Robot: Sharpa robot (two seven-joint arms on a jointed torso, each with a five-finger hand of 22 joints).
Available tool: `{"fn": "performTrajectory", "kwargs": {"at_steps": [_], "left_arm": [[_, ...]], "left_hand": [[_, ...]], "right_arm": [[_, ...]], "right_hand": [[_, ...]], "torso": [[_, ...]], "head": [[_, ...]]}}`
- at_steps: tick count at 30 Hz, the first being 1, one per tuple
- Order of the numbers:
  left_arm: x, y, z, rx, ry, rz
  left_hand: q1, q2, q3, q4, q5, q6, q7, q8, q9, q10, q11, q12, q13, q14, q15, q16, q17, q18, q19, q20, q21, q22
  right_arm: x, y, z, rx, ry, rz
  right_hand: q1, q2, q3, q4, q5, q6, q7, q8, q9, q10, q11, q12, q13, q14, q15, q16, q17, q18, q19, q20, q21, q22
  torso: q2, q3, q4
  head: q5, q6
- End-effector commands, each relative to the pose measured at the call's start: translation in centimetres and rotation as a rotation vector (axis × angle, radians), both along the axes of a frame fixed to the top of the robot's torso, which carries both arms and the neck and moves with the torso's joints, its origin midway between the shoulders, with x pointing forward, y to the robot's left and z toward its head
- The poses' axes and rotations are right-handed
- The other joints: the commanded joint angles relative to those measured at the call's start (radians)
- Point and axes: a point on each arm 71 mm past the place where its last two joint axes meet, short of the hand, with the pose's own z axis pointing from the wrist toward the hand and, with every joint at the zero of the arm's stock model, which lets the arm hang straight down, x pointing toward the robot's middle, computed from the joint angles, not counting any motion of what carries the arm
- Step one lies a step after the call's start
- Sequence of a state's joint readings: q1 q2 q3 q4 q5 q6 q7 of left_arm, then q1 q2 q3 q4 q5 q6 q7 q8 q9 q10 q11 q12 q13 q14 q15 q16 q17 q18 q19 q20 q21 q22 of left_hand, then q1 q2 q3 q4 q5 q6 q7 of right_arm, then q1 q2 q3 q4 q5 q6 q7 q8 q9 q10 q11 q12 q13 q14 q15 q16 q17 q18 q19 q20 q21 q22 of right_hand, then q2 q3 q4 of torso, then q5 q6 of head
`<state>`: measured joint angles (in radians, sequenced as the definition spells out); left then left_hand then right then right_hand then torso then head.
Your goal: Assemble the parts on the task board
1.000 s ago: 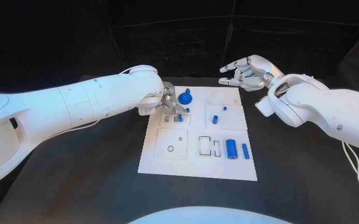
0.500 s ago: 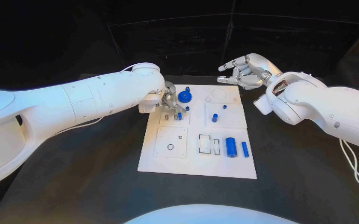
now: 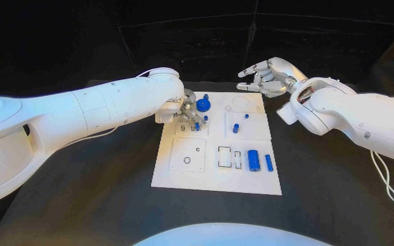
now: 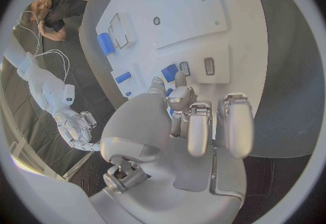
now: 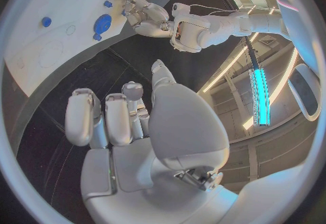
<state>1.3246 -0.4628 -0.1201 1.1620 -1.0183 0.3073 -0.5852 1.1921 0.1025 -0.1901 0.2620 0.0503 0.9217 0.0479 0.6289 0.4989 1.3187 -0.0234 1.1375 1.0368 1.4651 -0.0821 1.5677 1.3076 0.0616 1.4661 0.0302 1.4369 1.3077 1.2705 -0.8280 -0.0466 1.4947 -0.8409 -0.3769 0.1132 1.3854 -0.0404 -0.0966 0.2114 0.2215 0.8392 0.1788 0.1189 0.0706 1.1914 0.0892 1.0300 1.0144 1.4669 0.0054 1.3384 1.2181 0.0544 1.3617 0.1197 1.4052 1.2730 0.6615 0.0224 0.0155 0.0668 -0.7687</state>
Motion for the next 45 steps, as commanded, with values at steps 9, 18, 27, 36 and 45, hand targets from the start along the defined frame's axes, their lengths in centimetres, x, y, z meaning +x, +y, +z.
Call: {"fn": "performTrajectory", "kwargs": {"at_steps": [9, 18, 27, 36, 45], "left_arm": [[-0.1, -0.2, -0.2, 0.012, 0.015, -0.021], [-0.1, -0.2, -0.2, 0.004, 0.002, 0.003], [-0.3, 0.0, 0.0, -0.049, -0.014, 0.028], [-0.9, 1.0, 0.4, -0.091, -0.050, 0.064], [-1.3, 2.0, 0.6, -0.137, -0.103, 0.107]], "left_hand": [[0.025, 0.002, 0.008, -0.015, -0.002, -0.012, -0.001, 0.012, 0.010, 0.003, -0.002, 0.006, 0.003, 0.106, -0.005, 0.003, 0.263, -0.014, 0.027, -0.010, 0.007, 0.025], [0.140, 0.045, 0.095, -0.094, 0.000, -0.035, -0.006, 0.011, 0.023, -0.001, -0.007, 0.002, 0.003, 0.106, -0.009, 0.003, 0.263, -0.014, 0.027, -0.013, 0.008, 0.028], [0.254, 0.040, 0.286, -0.210, 0.059, -0.063, 0.001, -0.017, 0.020, -0.013, -0.004, -0.017, -0.007, 0.106, -0.008, 0.003, 0.263, -0.015, 0.026, -0.014, 0.007, 0.029], [0.063, -0.109, 0.697, -0.258, 0.050, -0.062, 0.006, 0.003, 0.066, -0.002, 0.003, -0.025, -0.016, 0.106, -0.001, 0.003, 0.263, -0.014, 0.025, -0.005, 0.002, 0.029], [0.032, -0.128, 0.758, -0.272, 0.048, -0.064, 0.005, 0.013, 0.081, 0.002, 0.001, -0.022, -0.014, 0.106, -0.002, 0.003, 0.263, -0.014, 0.026, -0.005, 0.002, 0.031]], "right_arm": [[0.0, 0.3, 0.0, -0.006, 0.007, 0.012], [0.1, 0.3, 0.0, -0.008, 0.012, 0.015], [0.3, 0.4, -0.1, -0.010, 0.014, 0.018], [0.4, 0.5, -0.2, -0.013, 0.019, 0.016], [0.4, 0.4, -0.2, -0.013, 0.019, 0.017]], "right_hand": [[0.005, 0.007, -0.007, 0.000, 0.008, -0.003, -0.002, 0.002, 0.001, -0.003, -0.003, 0.003, -0.001, 0.026, 0.002, -0.004, -0.003, 0.018, -0.010, -0.002, -0.008, -0.003], [0.007, 0.008, -0.008, -0.001, 0.009, -0.004, -0.003, 0.003, 0.001, -0.001, -0.003, 0.005, 0.001, 0.026, 0.002, -0.004, -0.003, 0.018, -0.010, -0.002, -0.008, -0.003], [0.007, 0.008, -0.008, -0.001, 0.009, -0.004, -0.003, 0.003, 0.001, -0.001, -0.003, 0.005, 0.001, 0.026, 0.002, -0.004, -0.003, 0.018, -0.010, -0.002, -0.008, -0.003], [0.006, 0.010, -0.013, 0.002, 0.007, -0.004, -0.003, 0.006, 0.001, -0.001, -0.003, 0.006, 0.000, 0.026, 0.002, -0.006, -0.004, 0.018, -0.011, -0.002, -0.010, -0.006], [0.005, 0.011, -0.018, 0.004, 0.002, -0.004, -0.003, 0.008, 0.001, -0.001, -0.003, 0.007, -0.001, 0.026, 0.002, -0.006, -0.004, 0.019, -0.012, -0.002, -0.011, -0.007]], "torso": [[0.000, 0.0000, 0.0002], [0.000, -0.0002, 0.0000], [0.000, 0.0002, 0.0003], [0.000, -0.0002, 0.0034], [-0.001, 0.0005, 0.0027]], "head": [[-0.001, -0.004], [-0.003, -0.007], [-0.004, -0.009], [-0.002, -0.013], [0.004, -0.015]]}}
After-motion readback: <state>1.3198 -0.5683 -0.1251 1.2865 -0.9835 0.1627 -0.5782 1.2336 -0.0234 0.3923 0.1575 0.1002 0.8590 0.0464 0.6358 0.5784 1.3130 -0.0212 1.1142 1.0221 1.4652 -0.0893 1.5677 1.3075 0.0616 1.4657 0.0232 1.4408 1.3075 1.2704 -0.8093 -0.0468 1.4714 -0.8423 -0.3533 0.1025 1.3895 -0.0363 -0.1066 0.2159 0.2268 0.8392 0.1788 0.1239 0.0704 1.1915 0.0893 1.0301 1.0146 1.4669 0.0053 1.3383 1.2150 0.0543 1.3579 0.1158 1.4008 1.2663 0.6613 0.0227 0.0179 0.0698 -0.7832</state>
